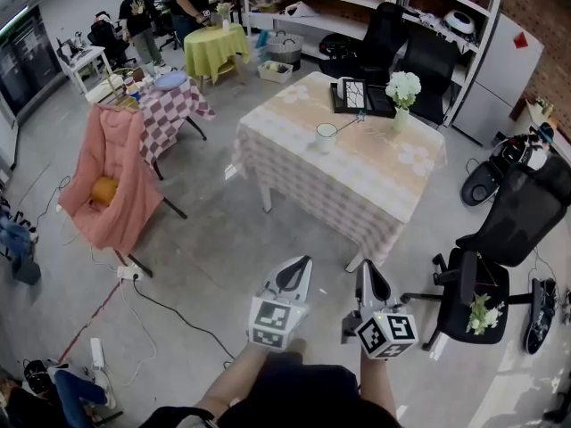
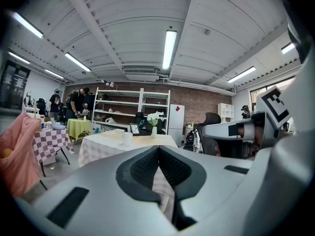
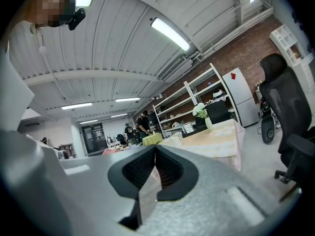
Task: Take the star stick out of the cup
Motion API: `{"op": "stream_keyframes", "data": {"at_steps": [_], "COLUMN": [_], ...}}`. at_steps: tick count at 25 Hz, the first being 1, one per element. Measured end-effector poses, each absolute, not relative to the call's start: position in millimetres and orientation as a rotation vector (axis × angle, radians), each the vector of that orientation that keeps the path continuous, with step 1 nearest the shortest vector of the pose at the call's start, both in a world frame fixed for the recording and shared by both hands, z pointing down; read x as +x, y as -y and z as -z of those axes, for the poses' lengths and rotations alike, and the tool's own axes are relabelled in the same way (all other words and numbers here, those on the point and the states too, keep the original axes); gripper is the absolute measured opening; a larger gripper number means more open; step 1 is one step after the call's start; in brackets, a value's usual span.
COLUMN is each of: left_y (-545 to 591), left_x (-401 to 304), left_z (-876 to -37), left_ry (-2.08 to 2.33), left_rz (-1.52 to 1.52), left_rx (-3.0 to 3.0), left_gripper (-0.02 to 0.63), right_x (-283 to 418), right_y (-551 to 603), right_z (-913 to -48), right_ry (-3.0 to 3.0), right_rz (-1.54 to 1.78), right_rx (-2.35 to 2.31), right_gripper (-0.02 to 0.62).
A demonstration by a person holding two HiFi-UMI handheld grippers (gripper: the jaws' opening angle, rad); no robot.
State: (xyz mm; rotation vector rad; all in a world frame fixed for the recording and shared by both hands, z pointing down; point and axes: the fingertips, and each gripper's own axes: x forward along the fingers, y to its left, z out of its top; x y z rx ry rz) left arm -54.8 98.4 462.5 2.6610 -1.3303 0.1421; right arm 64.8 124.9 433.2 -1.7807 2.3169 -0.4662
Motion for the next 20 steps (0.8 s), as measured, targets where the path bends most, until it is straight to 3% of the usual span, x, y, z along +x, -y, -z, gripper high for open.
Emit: {"op": "stream_keyframes", "data": {"at_steps": [20], "left_y": [-63], "left_x": [-84], "left_z": [-491], "left_ry": [1.375], "left_rz": [-0.151], "left_rx": [2.544], "left_gripper": [0.009], "right_x": [68], "right_y": [-97], "right_z": [-452], "right_ry": [-2.310], "right_rz": [0.527], "right_rx": [-1.847], "right_gripper": [0.002]}}
